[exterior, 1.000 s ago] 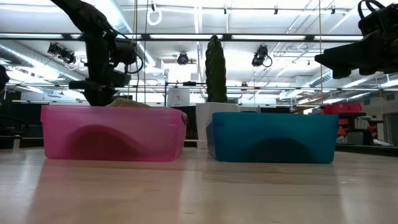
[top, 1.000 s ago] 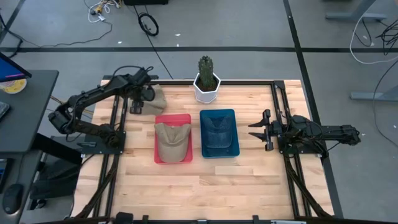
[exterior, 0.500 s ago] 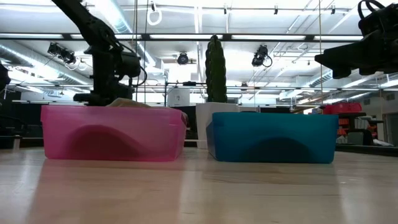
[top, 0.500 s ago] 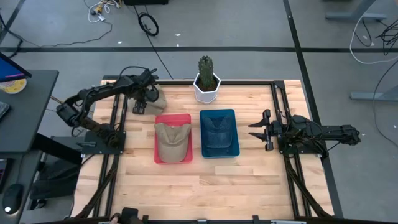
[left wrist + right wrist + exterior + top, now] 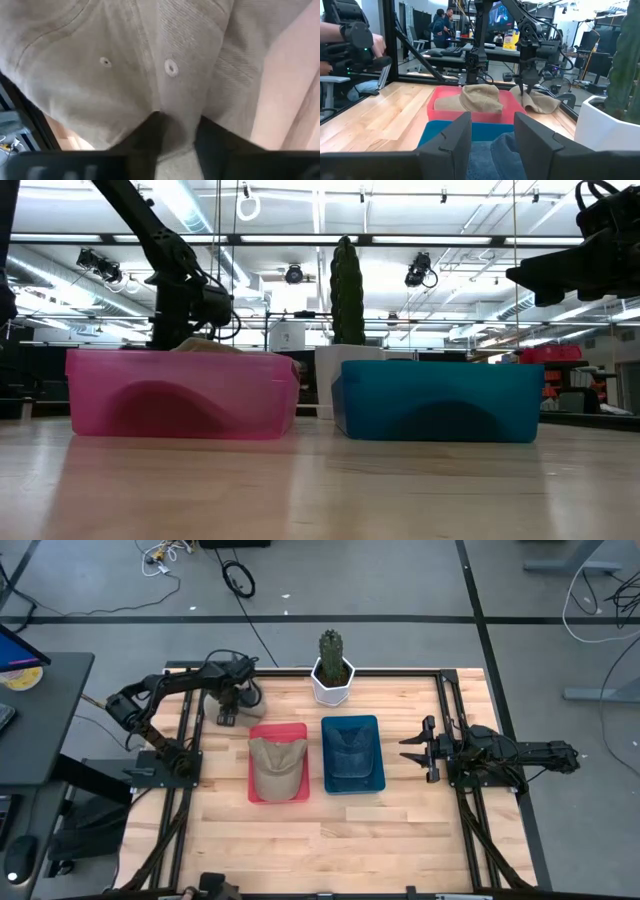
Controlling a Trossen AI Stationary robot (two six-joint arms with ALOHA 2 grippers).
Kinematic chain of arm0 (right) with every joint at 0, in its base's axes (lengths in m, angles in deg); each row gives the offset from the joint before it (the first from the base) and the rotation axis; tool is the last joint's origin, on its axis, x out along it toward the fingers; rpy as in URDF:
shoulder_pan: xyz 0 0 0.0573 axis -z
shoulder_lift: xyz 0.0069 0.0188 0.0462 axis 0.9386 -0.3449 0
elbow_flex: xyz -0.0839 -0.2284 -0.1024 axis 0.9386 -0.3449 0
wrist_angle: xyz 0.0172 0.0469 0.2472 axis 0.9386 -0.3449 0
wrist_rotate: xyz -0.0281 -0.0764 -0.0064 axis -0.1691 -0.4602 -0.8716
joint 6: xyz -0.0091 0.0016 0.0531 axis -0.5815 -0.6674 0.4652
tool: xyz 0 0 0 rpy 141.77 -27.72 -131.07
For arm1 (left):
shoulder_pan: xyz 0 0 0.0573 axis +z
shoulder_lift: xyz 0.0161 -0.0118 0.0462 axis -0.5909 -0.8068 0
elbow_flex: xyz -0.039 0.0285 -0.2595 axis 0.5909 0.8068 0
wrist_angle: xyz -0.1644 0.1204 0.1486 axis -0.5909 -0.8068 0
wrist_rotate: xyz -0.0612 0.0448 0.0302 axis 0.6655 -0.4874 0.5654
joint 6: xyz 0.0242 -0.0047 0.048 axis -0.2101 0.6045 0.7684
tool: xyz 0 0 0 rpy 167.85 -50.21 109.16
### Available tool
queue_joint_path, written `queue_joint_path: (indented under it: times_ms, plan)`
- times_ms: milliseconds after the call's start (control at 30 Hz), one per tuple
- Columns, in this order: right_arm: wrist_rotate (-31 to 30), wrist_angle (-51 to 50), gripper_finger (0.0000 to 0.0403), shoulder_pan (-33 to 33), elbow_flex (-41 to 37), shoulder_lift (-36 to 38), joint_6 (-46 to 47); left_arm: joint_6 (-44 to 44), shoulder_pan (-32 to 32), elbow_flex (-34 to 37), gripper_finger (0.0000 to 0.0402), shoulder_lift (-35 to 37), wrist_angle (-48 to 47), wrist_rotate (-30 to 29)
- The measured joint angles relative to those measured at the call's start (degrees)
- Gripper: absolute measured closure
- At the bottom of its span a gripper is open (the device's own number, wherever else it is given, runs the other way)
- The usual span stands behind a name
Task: Pick & Place hat
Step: Put the light brown cup into the red bin
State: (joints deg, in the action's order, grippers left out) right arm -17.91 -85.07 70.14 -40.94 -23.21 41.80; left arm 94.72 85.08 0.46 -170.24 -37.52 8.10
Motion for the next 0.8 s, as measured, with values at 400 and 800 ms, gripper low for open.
queue_joint_path:
  times_ms: [400,800]
  plan:
    - [0.0,0.0,0.025,0.0,0.0,0.0,0.0,-14.4,-2.3,-8.0,0.0398,0.2,-7.6,-9.4]
    - [0.0,0.0,0.025,0.0,0.0,0.0,0.0,-42.0,-8.0,-21.3,0.0399,0.5,-21.8,-10.2]
